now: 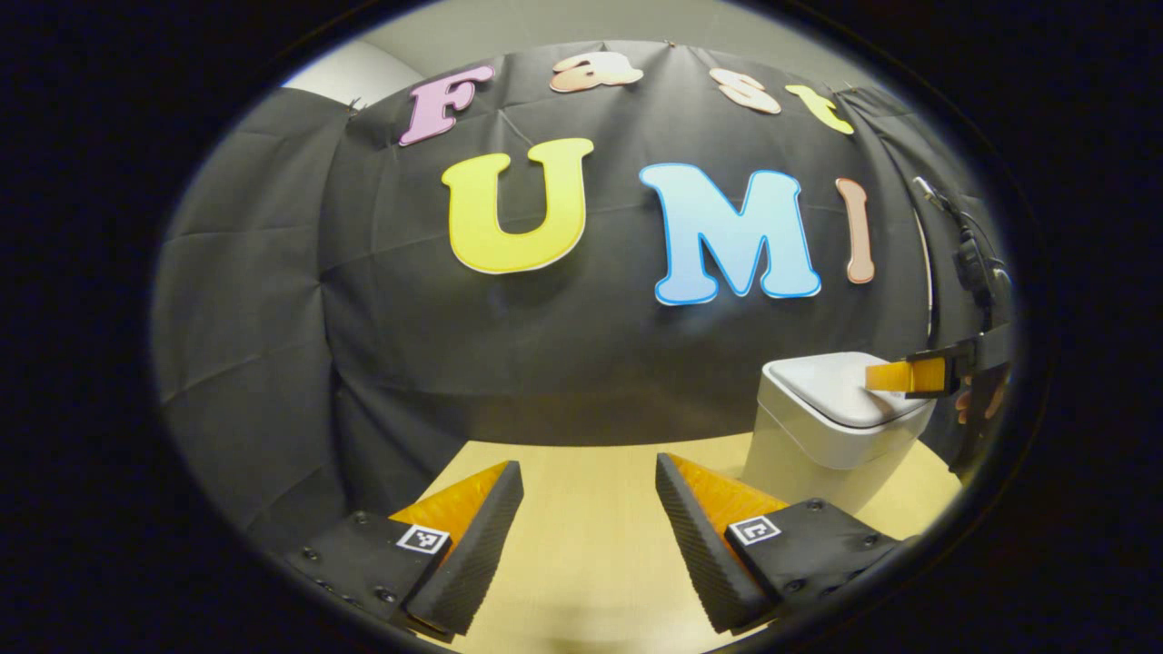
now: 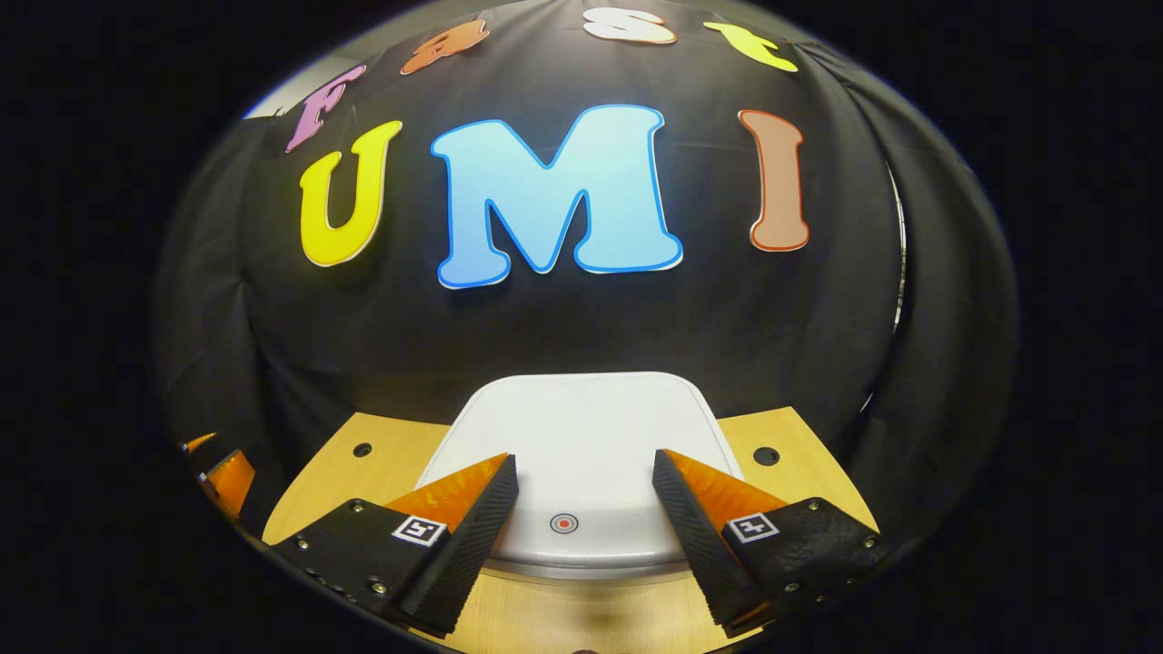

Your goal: Press the lid of the desktop garbage bin to open it, pick up the crumpled paper on the desktop and throw it into the bin, then pick up the pop can on the desktop and drop it into the bin, and finally close the garbage bin lid.

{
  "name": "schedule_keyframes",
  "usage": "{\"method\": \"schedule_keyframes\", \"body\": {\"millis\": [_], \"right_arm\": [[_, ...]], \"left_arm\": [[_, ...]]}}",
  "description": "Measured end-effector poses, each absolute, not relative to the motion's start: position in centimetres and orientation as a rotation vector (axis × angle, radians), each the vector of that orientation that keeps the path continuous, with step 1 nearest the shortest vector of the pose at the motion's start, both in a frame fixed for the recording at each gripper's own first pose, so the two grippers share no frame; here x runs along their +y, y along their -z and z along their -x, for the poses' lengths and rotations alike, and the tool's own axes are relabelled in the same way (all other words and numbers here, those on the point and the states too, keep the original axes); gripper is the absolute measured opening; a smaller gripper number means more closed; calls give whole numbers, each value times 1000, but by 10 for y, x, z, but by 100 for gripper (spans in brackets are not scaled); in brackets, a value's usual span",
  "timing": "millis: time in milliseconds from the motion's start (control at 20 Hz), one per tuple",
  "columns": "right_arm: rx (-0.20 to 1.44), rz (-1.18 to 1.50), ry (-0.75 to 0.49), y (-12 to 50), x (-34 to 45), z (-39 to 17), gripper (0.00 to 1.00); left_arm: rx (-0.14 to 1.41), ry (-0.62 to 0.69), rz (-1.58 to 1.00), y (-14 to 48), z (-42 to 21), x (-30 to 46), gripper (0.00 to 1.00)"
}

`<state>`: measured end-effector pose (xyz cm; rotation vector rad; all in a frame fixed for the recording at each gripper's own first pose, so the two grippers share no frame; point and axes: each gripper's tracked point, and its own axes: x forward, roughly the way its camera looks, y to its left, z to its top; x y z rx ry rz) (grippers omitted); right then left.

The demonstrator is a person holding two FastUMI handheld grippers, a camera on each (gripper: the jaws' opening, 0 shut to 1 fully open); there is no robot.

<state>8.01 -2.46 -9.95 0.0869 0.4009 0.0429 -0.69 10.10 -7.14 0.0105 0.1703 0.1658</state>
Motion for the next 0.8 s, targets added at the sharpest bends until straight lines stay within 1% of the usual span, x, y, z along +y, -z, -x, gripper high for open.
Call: {"method": "schedule_keyframes", "body": {"millis": [300, 650, 800], "right_arm": [[334, -85, -46, 103, -24, -77, 98], [316, -87, -31, 111, -23, -76, 98], [278, -73, -34, 112, -23, -77, 99]], "left_arm": [[172, -148, -6, 72, 1, 91, 100], [181, -129, 1, 75, -3, 82, 100], [178, -121, -5, 74, -4, 79, 100]]}}
